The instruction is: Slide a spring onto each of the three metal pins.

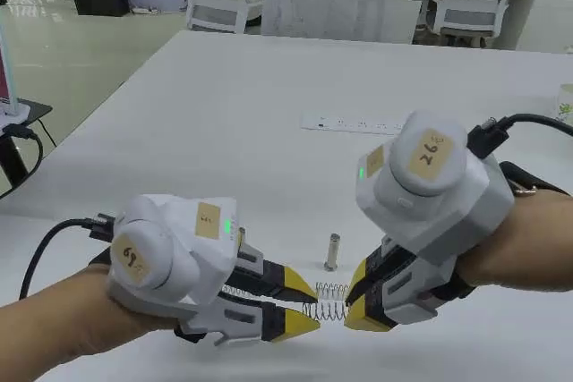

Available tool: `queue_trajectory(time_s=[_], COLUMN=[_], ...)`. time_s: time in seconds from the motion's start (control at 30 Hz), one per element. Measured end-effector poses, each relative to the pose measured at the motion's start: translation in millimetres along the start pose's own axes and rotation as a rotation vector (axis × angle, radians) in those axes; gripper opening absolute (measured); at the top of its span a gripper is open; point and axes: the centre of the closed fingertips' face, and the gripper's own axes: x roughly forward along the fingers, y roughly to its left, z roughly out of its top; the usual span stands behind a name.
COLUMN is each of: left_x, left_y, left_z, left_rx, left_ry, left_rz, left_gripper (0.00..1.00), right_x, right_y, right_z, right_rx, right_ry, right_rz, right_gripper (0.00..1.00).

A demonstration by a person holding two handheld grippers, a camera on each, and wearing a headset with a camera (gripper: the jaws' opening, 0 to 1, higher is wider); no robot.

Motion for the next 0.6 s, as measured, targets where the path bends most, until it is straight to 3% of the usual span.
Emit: queue_trajectory(time_s=[0.33, 0.6], left_x=[2.4, 2.5], left_y=[-0.8, 1.5], left_z=[-1.9, 0.4], left_rx=[0.015, 0.012], left_ry=[0.015, 0.002], left_rz=[-0.002, 0.01], left_gripper=[0.03, 0.03], right_x=[-8.5, -13.2], right_y=[1.2, 1.1], right_z=[11.9, 22.7], right_rx=[-0.004, -0.017], right_ry=[-0.036, -0.069], right_rz=[-0.018, -0.033], right_gripper=[0.08, 0.08])
